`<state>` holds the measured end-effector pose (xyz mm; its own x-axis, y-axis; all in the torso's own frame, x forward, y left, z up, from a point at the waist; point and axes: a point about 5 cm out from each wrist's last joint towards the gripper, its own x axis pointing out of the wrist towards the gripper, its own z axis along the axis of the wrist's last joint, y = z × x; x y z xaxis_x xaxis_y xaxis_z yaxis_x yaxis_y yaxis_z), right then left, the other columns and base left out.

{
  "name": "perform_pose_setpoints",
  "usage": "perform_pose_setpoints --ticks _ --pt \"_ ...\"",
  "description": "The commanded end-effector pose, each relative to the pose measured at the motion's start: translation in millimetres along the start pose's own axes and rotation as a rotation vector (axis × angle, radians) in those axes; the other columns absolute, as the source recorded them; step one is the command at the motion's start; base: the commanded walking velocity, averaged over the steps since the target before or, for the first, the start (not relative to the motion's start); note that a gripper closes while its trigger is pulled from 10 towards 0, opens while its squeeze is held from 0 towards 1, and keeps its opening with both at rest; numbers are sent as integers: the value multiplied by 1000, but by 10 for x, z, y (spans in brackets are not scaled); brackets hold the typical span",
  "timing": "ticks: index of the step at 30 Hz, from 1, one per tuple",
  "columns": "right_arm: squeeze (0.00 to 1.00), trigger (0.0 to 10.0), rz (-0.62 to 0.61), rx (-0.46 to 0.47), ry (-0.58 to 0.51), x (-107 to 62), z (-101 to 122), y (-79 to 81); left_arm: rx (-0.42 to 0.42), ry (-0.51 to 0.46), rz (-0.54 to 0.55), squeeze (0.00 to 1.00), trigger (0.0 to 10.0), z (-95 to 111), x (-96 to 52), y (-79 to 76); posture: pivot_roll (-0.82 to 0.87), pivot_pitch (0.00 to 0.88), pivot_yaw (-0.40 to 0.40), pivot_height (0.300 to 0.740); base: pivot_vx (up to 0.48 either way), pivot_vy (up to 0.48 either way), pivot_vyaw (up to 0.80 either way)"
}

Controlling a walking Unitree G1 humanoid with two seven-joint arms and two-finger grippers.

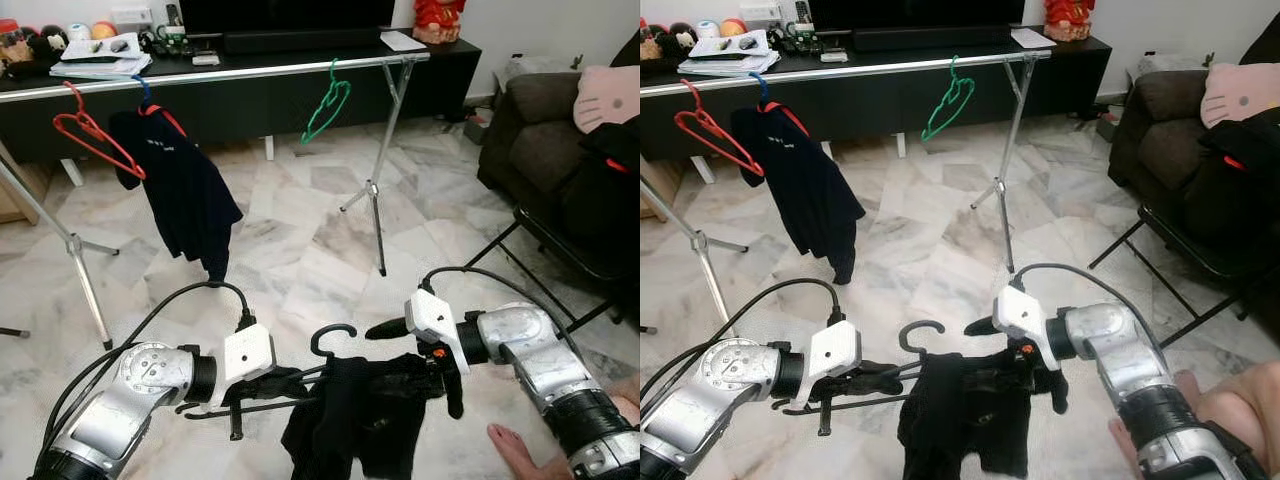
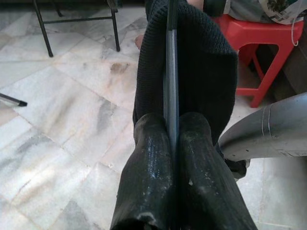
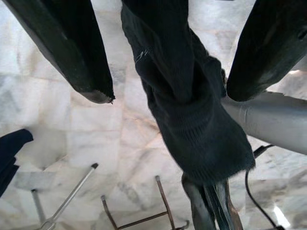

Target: Hang hanger

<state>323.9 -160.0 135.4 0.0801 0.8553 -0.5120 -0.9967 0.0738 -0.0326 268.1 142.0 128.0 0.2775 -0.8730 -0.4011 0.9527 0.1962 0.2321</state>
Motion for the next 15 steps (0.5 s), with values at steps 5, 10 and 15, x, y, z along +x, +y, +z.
perform_pose_setpoints --ticks 5,10,15 --pt "0 10000 57 -3 -2 88 8 2 78 -22 -25 0 10000 149 4 32 -23 162 -25 740 0 0 0" --pt "0 10000 75 10 -4 135 -26 24 83 -24 -28 0 10000 162 18 34 -21 162 -27 740 0 0 0" --pt "0 0 100 39 -26 175 -52 39 87 -33 -30 0 10000 188 42 42 -19 163 -29 740 0 0 0"
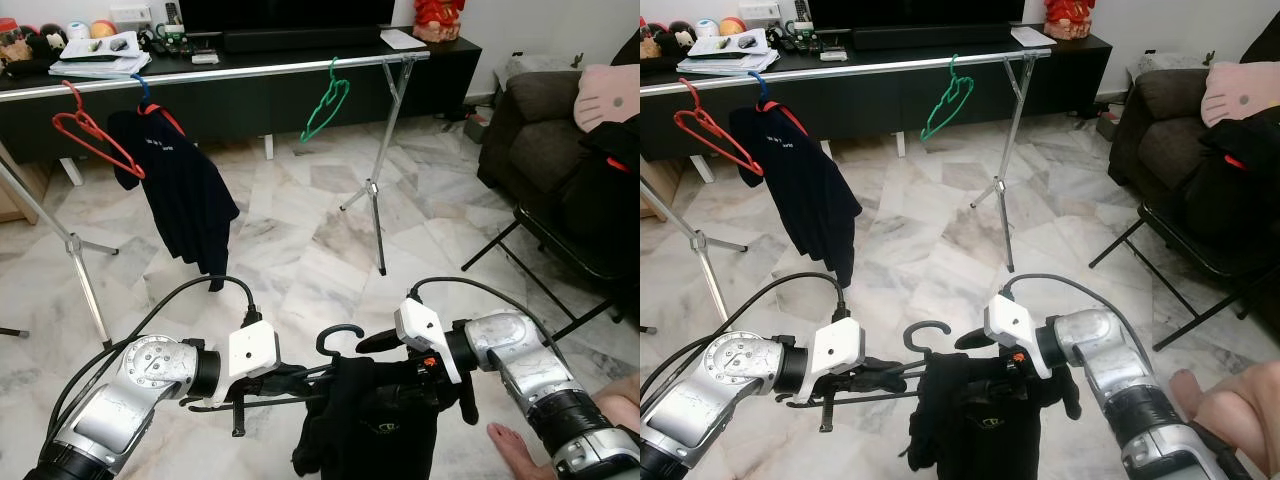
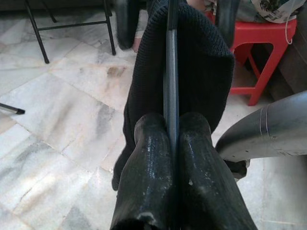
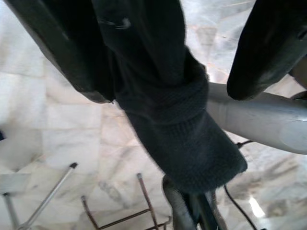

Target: Hang hanger

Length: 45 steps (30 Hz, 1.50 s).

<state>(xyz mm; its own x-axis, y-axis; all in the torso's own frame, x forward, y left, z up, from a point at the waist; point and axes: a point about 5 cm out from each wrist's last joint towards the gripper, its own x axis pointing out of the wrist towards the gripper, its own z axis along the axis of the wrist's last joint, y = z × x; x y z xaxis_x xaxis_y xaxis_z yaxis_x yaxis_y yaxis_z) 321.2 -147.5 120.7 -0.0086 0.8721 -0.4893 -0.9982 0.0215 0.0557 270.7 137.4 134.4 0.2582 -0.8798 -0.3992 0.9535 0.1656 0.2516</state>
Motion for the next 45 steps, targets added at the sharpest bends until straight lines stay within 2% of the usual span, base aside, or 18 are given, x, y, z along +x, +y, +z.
perform_pose_setpoints --ticks 1,12,45 --pt "0 0 12 -9 0 1 6 1 57 -25 -11 0 10000 116 23 18 -18 163 -30 740 0 0 0" --pt "0 0 18 9 6 45 -40 7 66 -37 -11 0 10000 150 48 34 -16 162 -27 740 0 0 0" --pt "0 0 -7 25 4 10 -83 -6 78 -25 -31 0 10000 127 95 16 -23 122 -19 740 0 0 0"
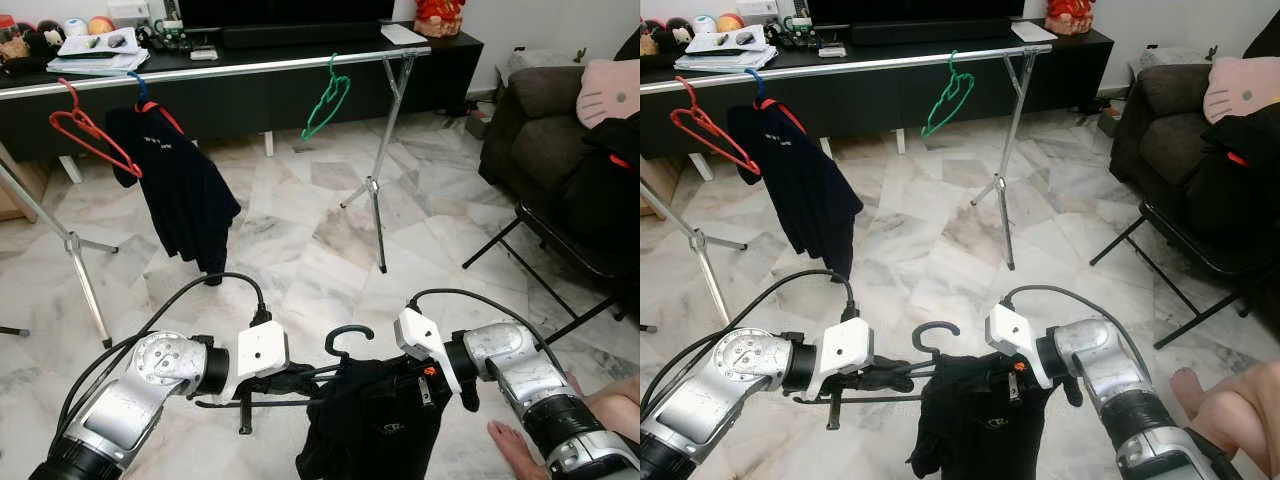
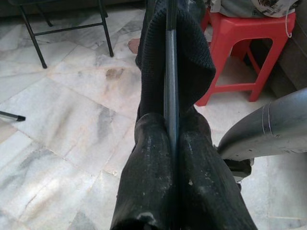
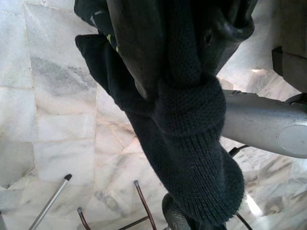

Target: Hang hanger

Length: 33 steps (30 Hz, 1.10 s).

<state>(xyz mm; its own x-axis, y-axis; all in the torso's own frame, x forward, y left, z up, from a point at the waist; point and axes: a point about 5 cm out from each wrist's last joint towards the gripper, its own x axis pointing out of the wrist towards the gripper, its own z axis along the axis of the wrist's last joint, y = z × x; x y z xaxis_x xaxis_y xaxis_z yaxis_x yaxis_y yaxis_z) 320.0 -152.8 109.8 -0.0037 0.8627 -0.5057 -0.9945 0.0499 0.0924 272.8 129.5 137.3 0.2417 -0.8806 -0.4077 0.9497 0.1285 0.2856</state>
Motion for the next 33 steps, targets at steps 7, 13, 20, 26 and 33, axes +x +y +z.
perform_pose_setpoints --ticks 7,13,20,26,33 --pt "0 0 -12 -14 -25 20 24 -6 31 -21 -11 0 10000 58 24 5 -24 113 -15 740 0 0 0" --pt "0 0 -16 -10 -30 19 17 -1 33 -16 -18 0 10000 53 30 3 -25 115 -13 740 0 0 0" --pt "0 0 -23 -8 -31 8 16 -6 11 5 -41 1000 10000 21 30 -8 -24 126 -16 740 0 0 0" --pt "0 0 -28 -6 -23 2 -3 -5 -3 15 -38 1000 10000 -2 12 -10 -20 136 -19 740 0 0 0" --pt "0 0 -39 -4 20 -7 -62 -3 -4 29 -17 1000 10000 -22 -38 20 -20 148 -21 740 0 0 0"
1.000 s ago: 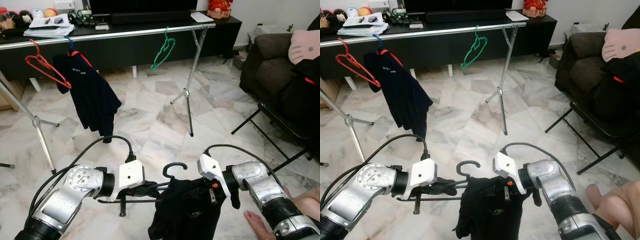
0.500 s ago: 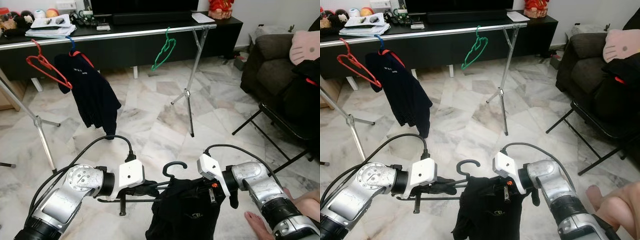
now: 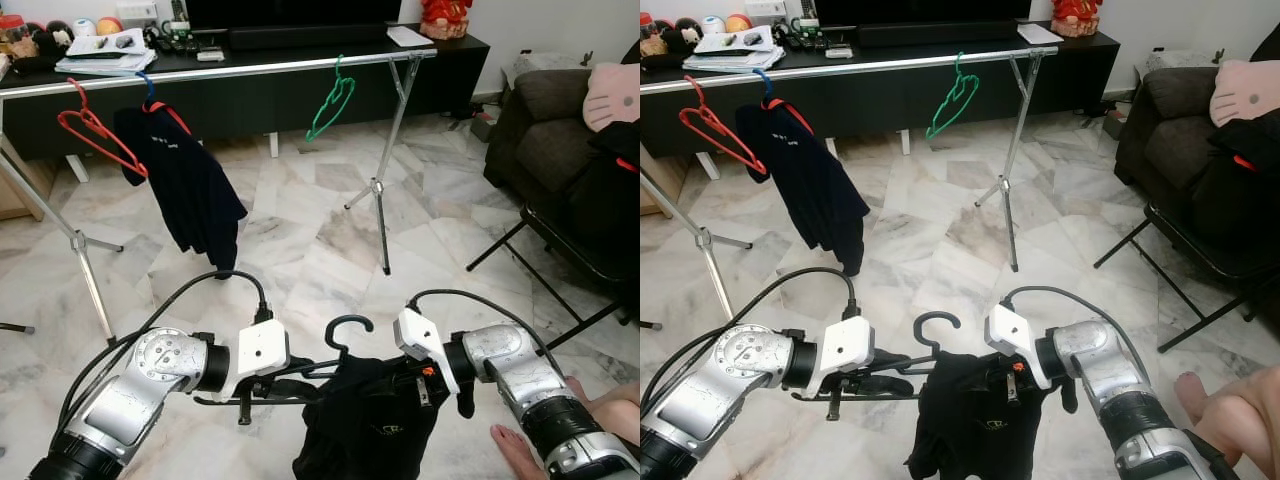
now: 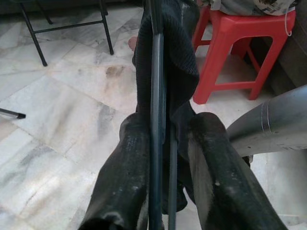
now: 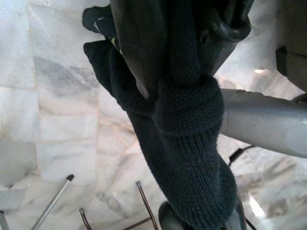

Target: Hang hanger

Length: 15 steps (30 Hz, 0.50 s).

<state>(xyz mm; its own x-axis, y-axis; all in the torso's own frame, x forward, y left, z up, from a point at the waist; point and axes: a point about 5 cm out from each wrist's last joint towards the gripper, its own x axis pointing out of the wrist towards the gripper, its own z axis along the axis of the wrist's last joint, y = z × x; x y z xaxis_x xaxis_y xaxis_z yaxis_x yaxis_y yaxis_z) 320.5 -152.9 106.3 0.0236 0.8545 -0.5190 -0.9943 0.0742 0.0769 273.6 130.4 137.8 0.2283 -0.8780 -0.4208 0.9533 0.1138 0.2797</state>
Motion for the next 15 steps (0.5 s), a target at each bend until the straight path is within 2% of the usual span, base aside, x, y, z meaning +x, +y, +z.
perform_pose_setpoints --ticks 1,15 --pt "0 0 -14 -2 17 -28 -54 8 -5 23 9 1000 10000 -27 -41 23 -19 149 -22 740 0 0 0" --pt "0 0 -15 31 54 -2 -217 73 -9 20 55 1000 10000 -30 -77 89 -21 156 -24 740 0 0 0"
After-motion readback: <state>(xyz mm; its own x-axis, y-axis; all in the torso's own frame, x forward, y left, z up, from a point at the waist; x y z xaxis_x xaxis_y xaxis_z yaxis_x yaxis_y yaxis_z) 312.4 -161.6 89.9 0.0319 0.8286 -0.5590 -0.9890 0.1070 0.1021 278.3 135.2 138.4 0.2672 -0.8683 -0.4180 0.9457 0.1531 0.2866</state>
